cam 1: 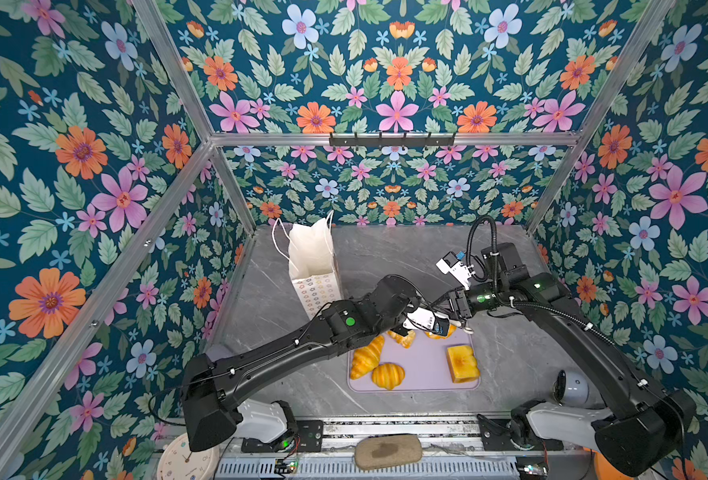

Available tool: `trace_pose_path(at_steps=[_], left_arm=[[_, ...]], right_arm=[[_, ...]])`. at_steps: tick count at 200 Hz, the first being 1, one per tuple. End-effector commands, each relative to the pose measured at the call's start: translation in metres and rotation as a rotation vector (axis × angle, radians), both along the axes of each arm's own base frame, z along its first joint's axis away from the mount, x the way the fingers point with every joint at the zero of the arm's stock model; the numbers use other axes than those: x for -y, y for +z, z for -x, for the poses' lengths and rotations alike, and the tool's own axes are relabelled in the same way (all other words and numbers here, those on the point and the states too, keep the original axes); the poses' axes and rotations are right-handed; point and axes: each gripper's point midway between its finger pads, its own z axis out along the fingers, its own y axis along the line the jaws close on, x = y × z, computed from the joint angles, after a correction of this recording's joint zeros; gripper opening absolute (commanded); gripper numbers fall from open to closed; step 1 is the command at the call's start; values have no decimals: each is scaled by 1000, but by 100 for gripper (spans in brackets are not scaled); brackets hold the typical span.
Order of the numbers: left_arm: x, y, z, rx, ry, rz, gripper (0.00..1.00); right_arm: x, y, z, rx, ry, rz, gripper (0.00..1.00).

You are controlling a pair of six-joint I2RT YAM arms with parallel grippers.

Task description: Place the fake bread into the paper bag

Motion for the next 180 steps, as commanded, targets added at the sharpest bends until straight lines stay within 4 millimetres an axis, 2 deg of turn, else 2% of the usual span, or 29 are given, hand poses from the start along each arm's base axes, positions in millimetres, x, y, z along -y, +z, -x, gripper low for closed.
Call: trace_pose_path(at_steps=[1, 43, 86, 126, 151, 180], left_arm=[[4, 7, -5, -23, 46, 70, 11], [11, 6, -6, -58, 69, 147, 6], [17, 7, -5, -92, 78, 219, 3], [13, 7, -9, -103, 128, 244, 0], [10, 12, -13, -99, 166, 274, 0], [7, 15, -20, -94, 219, 309, 0]], right_arm=[[-2, 18, -1, 95, 11, -42, 64], [10, 32, -12, 207, -114, -28, 73], [18, 38, -16, 230, -173, -16, 75], [36, 59, -20, 298, -292, -30, 81], [51, 65, -22, 331, -388, 5, 82], [63, 73, -16, 371, -452, 3, 84]])
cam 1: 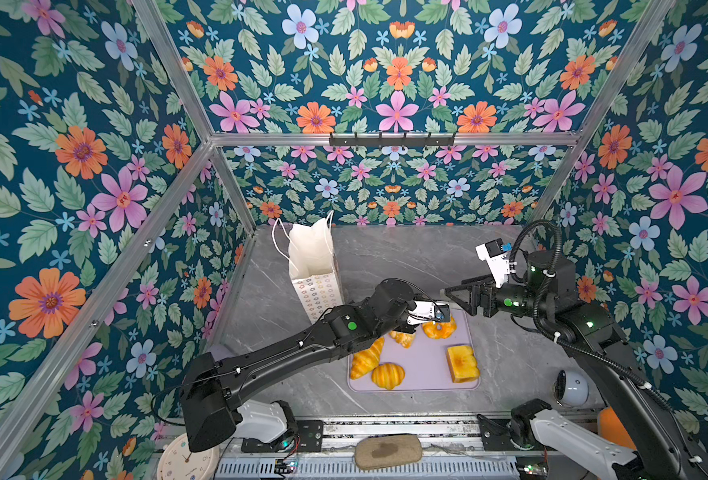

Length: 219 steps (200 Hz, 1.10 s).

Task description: Place the fake bread into the paper bag

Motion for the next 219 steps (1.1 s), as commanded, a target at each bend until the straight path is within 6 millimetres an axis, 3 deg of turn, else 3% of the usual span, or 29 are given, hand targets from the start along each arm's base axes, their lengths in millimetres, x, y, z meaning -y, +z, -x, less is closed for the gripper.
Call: trace_pose_path(at_steps=[1, 73, 113, 141, 171, 219], left_arm=[[0, 17, -10, 16, 70, 88, 0], [4, 21, -20, -21, 142, 149, 0], [12, 22, -17, -58, 125, 175, 0], [1, 10, -25, -6, 170, 102, 0], [-13, 2, -33, 59, 211, -10, 0], [-18, 11, -28, 111, 161, -53, 0]], right_arm=[[11, 9, -2, 44, -76, -7, 84], [21, -11, -13, 115, -172, -50, 87], [13, -8, -19, 188, -140, -95, 88], [8, -3, -10, 195, -80, -73, 91], [8, -5, -4, 109, -65, -39, 92], [0, -17, -1, -100, 8, 60, 92]])
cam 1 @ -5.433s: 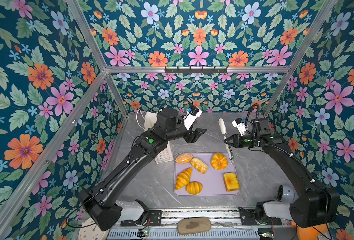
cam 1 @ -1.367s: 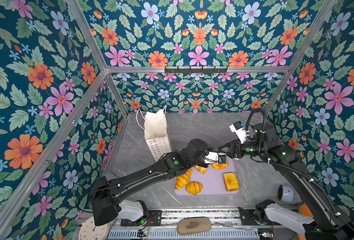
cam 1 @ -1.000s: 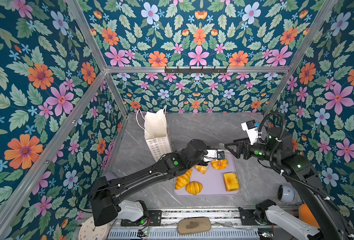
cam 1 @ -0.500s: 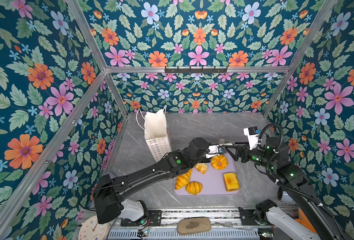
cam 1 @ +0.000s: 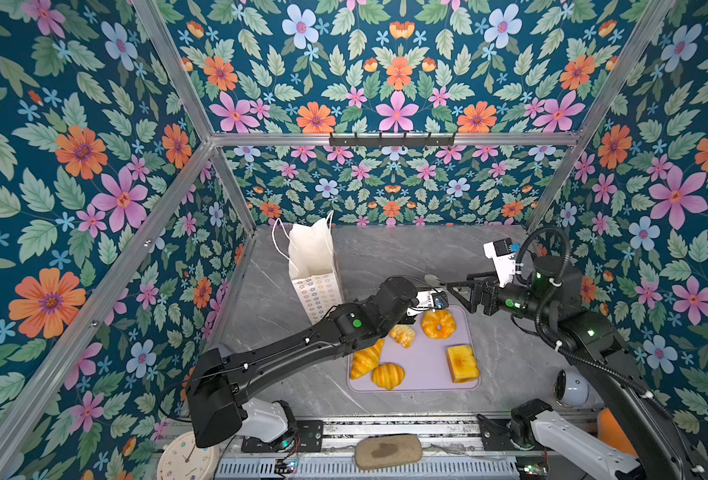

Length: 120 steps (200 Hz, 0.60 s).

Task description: Place the fake bread into the paper bag

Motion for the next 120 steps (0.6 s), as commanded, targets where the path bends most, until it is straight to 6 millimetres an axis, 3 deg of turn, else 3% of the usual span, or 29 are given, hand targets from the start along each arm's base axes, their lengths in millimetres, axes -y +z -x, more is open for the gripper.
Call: trace_pose_path(at_steps=[1, 40, 120], left_arm=[[-2, 7, 0, 46, -19, -33, 0], [-2, 1, 10, 76, -93, -102, 0], [-1, -2, 2, 153, -101, -189, 0]], right_arm=[[-1, -17, 14, -128, 54, 63, 92], [4, -28, 13, -222, 53, 161, 91], [-7, -66, 21, -420, 120, 164, 85]])
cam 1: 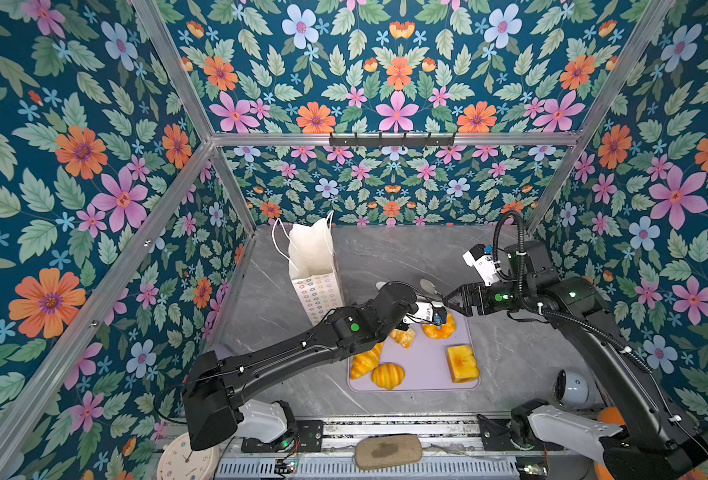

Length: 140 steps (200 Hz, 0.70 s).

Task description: Place the fake bread into the paper bag

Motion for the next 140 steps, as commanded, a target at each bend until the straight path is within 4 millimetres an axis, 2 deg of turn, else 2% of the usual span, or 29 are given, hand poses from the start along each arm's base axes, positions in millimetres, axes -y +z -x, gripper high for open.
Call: trace_pose_path(at_steps=[1, 30, 54, 71, 140], left_arm=[[5, 9, -5, 56, -12, 1, 0], [11, 11, -4, 61, -33, 5, 0], [17, 12, 4, 48, -84, 19, 0], [20, 12, 11, 40, -125, 29, 0], [35, 12, 13, 29, -142, 38, 0]], right_arm=[[-6, -8, 8, -60, 43, -14, 85], [-17, -15, 11, -97, 97, -46, 85], [-25, -17, 13, -97, 152, -86, 85], [-27, -18, 12, -93, 162, -94, 85], [-39, -24, 9, -120, 190, -143, 85]])
